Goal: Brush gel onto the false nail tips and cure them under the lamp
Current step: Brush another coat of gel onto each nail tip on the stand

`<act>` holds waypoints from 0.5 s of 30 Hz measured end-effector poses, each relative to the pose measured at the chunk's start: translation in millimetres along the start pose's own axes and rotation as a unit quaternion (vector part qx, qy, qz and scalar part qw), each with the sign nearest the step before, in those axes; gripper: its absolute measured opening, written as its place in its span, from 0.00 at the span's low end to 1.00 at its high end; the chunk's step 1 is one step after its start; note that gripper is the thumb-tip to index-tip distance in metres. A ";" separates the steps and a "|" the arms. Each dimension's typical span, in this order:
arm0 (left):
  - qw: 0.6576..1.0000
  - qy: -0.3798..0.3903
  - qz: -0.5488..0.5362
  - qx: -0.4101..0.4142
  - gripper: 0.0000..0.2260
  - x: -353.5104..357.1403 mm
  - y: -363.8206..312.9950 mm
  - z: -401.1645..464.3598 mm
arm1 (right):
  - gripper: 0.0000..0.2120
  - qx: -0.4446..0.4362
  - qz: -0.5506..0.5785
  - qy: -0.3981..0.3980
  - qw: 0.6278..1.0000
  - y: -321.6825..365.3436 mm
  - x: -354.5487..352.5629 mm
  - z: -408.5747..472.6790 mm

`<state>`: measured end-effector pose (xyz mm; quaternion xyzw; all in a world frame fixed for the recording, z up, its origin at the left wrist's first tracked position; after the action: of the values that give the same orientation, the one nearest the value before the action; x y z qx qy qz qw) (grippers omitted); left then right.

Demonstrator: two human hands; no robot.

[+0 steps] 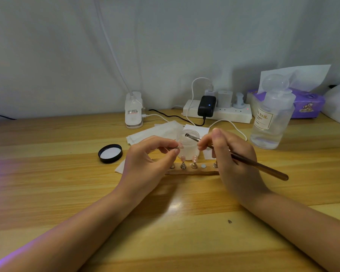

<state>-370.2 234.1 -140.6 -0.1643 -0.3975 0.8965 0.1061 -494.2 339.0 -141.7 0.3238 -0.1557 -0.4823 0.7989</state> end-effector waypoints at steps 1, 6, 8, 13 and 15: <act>1.000 0.000 0.000 0.001 0.11 0.0 0.0 0.0 | 0.18 -0.006 0.008 0.003 1.000 1.9 -0.1 -0.8; 1.000 0.001 0.004 0.009 0.11 -0.4 0.0 0.4 | 0.19 -0.049 -0.013 0.036 0.998 7.9 4.3 -3.8; 1.000 0.004 0.006 0.011 0.11 -0.4 0.3 0.4 | 0.18 -0.030 -0.017 0.031 0.999 5.6 4.1 -2.4; 1.000 0.011 0.004 0.014 0.11 0.2 -0.2 0.4 | 0.16 0.014 0.004 0.009 1.000 1.9 1.6 -1.7; 1.000 0.012 0.005 0.014 0.11 0.4 -0.4 0.6 | 0.18 -0.008 0.014 0.015 1.000 5.5 1.8 -2.9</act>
<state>-370.8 234.2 -140.0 -0.1753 -0.3825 0.9006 0.1087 -488.0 340.3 -140.3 0.3222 -0.1437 -0.4673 0.8106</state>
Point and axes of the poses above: each hand's wrist, its own z-axis towards the middle knuckle, its own x-axis out of the palm, y = z × x, the point moved 4 cm from there along z, towards the middle knuckle, and after that the axes turned 14 degrees about -y, right-handed, at the moved point
